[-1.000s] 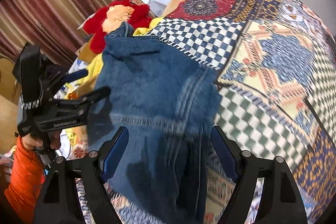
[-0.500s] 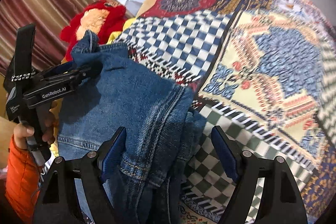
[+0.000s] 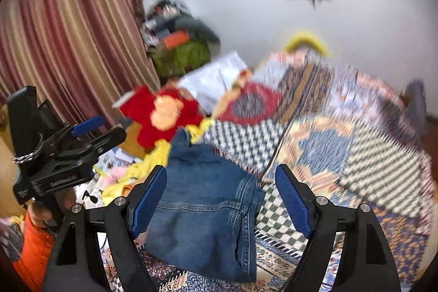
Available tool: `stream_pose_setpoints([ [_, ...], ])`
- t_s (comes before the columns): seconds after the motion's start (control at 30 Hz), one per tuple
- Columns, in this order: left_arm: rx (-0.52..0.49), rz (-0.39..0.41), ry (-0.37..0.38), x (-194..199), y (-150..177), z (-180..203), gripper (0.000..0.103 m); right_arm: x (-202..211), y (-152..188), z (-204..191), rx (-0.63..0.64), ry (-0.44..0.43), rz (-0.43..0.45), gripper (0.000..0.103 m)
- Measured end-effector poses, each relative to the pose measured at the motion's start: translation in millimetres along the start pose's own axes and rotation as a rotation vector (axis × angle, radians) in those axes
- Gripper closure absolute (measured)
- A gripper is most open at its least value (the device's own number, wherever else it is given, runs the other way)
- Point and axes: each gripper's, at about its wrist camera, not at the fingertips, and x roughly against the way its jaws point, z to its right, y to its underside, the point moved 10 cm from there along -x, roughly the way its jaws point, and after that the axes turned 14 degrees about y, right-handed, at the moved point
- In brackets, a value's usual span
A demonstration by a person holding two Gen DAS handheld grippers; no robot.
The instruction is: Fold large clothes
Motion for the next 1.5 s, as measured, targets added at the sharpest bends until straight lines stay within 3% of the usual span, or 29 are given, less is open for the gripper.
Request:
stream_pose_setpoints([
  [0.13, -0.032, 0.124, 0.019, 67, -6, 38, 0.010, 79, -2, -9, 0.017, 0.015, 0.173, 0.023],
  [0.27, -0.044, 0.215, 0.022, 124, -1, 71, 0.010, 141, 8, -16, 0.011, 0.027, 0.278, 0.023],
  [0.57, -0.048, 0.353, -0.040, 201, 25, 108, 0.010, 225, 49, -30, 0.003, 0.080, 0.410, 0.023],
  [0.77, -0.049, 0.323, -0.073, 204, 52, 117, 0.010, 233, 74, -33, 0.020, 0.144, 0.402, 0.021],
  [0.8, -0.054, 0.317, -0.071, 203, 56, 120, 0.010, 233, 75, -33, 0.022, 0.151, 0.400, 0.018],
  [0.87, -0.060, 0.300, -0.080, 198, 62, 122, 0.006, 234, 81, -34, 0.020, 0.179, 0.403, 0.003],
  [0.93, -0.053, 0.286, -0.083, 195, 68, 123, 0.003, 235, 83, -35, 0.026, 0.208, 0.423, 0.000],
  [1.07, -0.022, 0.273, -0.073, 192, 73, 119, 0.001, 238, 86, -36, 0.044, 0.245, 0.429, 0.000],
  [1.5, 0.013, 0.284, -0.068, 196, 75, 112, 0.000, 232, 91, -32, 0.032, 0.222, 0.384, 0.000],
])
